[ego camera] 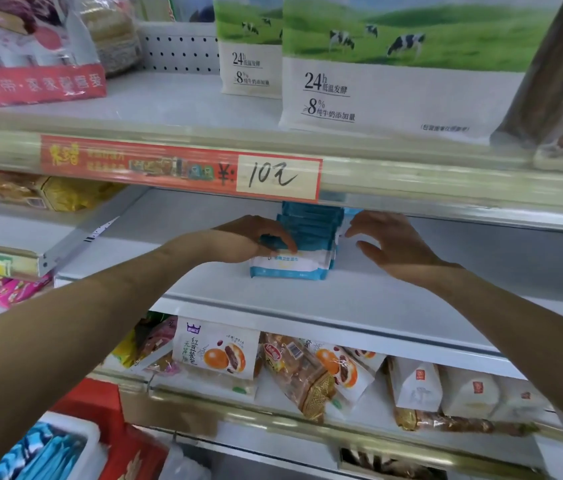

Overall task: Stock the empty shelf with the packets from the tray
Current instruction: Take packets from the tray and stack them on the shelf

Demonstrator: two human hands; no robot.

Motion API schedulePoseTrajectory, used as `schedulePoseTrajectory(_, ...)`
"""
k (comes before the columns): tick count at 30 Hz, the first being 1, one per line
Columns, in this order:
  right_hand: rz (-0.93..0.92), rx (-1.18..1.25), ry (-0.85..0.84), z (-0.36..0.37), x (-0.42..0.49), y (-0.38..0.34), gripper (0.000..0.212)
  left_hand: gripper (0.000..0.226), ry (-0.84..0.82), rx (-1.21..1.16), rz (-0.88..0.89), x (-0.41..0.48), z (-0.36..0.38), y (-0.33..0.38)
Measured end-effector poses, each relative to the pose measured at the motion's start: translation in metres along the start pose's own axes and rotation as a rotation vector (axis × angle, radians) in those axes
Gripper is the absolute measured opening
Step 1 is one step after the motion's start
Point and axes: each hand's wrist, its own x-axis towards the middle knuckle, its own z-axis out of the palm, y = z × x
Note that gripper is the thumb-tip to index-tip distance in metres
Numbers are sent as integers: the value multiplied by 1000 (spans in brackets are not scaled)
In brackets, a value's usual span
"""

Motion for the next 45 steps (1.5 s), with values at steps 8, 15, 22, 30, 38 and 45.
schedulePoseTrajectory(8,59,9,73,-17,-37,22,24,32,53,212,36,31,18,5)
schedulePoseTrajectory(15,84,-16,52,-25,-47,26,25,38,204,491,107,32,31,-1)
schedulePoseTrajectory(22,22,15,15,-20,-28,4,25,39,314,485,150,-1,24,-14)
schedulePoseTrajectory(30,-253,204,6,9,50,-105,24,37,477,441,-103,-145,-1,-64)
schedulePoseTrajectory(38,-706,454,-48,84,93,-334,24,34,607,390,-554,-396,28,-106)
schedulePoseTrajectory(45,-984,520,-289,141,59,-511,23,36,638,354,-889,-566,104,-102)
